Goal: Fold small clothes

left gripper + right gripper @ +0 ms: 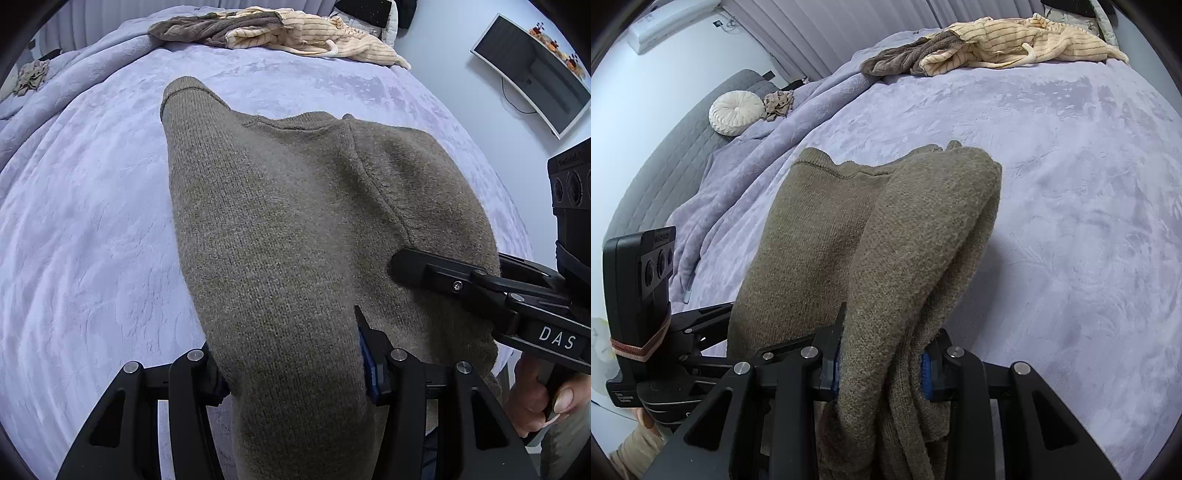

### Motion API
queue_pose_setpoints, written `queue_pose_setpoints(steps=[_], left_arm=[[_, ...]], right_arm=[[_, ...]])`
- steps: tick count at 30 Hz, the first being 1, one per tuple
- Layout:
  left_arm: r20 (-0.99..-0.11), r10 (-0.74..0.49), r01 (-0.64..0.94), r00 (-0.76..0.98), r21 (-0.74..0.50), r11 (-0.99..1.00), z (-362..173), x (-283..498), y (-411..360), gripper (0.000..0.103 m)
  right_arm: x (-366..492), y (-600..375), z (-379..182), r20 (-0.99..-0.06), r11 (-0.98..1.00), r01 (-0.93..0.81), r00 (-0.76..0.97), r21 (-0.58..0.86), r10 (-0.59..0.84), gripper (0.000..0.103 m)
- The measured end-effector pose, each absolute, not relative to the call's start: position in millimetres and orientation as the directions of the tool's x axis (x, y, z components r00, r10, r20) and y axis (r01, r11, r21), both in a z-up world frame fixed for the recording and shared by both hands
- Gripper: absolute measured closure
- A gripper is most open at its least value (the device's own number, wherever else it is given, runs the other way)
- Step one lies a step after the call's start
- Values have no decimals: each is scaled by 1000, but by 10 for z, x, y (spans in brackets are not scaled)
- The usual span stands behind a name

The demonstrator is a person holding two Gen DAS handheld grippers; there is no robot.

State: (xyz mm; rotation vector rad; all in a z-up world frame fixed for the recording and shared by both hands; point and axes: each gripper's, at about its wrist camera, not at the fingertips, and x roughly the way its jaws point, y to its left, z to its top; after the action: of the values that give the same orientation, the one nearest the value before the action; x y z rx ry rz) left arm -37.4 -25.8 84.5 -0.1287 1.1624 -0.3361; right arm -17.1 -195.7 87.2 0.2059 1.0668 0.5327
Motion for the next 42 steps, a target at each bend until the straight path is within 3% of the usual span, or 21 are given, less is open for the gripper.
queue_pose_setpoints(steps=[17, 19, 22, 23, 24, 25, 28, 32, 36, 39, 42], left_arm=[[-870, -362, 170, 335, -322, 931, 612, -662, -165, 48], [-868, -367, 163, 335, -331, 930, 565, -682, -136, 44], [-875, -324, 153, 360, -287, 946, 517, -716, -89, 20], [-880, -301, 143, 369, -266, 953, 506, -724, -64, 12], [-880, -296, 138, 370, -263, 955, 503, -729, -28, 11], [-878, -306, 135, 368, -275, 952, 510, -736, 14, 11], [-871, -289, 110, 397, -267, 957, 612, -786, 145, 11], [-852, -259, 77, 456, -252, 965, 789, -803, 282, 11], [-866, -174, 46, 469, -173, 984, 811, -638, 275, 11], [-884, -81, 48, 460, -66, 997, 727, -535, 170, 11], [-889, -47, 72, 455, -16, 997, 651, -482, 103, 11]], right_arm=[[-282, -1908, 641, -787, 845, -312, 326, 434, 525, 70], [-275, -1934, 571, -789, 845, -308, 320, 438, 525, 70], [-198, -2042, 406, -795, 846, -273, 300, 457, 526, 68], [-168, -2092, 342, -793, 840, -260, 286, 476, 538, 63], [-139, -2154, 284, -792, 837, -240, 277, 491, 544, 58], [-120, -2225, 247, -794, 842, -208, 282, 498, 539, 45], [-159, -2388, 317, -778, 842, -166, 323, 514, 539, 41], [-459, -2285, 752, -763, 878, -300, 439, 373, 474, 41], [-799, -1999, 1026, -719, 822, -483, 450, 302, 529, 41], [-869, -1836, 915, -741, 784, -547, 387, 294, 548, 41], [-812, -1830, 618, -808, 821, -515, 359, 245, 467, 42]])
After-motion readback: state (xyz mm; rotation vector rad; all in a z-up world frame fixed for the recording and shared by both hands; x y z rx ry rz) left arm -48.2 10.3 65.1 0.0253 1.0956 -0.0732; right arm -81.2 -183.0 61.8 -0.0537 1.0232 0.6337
